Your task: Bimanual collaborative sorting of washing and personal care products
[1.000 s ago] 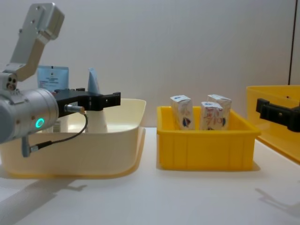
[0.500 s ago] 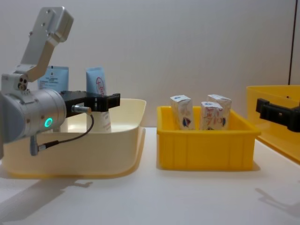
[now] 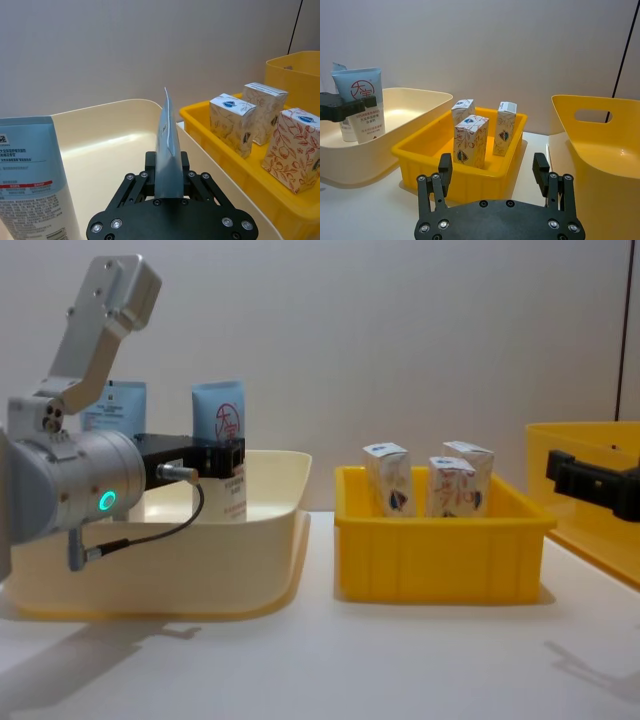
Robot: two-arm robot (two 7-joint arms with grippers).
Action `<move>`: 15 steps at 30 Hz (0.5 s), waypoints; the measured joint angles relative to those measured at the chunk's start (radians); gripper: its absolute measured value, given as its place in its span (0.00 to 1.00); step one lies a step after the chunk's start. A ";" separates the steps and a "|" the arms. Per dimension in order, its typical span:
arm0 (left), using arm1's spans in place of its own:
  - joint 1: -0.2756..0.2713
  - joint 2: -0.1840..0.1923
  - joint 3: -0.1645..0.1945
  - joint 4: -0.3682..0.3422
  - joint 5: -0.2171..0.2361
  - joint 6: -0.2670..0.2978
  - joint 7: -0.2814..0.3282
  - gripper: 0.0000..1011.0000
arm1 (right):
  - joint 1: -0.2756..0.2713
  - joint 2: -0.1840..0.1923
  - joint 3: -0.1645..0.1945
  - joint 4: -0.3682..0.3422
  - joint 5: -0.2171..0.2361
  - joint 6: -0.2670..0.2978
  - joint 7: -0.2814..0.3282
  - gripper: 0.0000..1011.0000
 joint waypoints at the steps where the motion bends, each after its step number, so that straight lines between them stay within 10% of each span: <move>1: 0.001 0.001 -0.001 -0.001 0.000 -0.005 -0.005 0.25 | 0.000 0.000 0.000 0.000 0.000 0.000 0.000 0.99; 15: -0.002 0.023 -0.019 -0.017 -0.026 -0.119 -0.115 0.24 | 0.000 0.000 0.000 0.000 0.000 0.000 0.000 0.99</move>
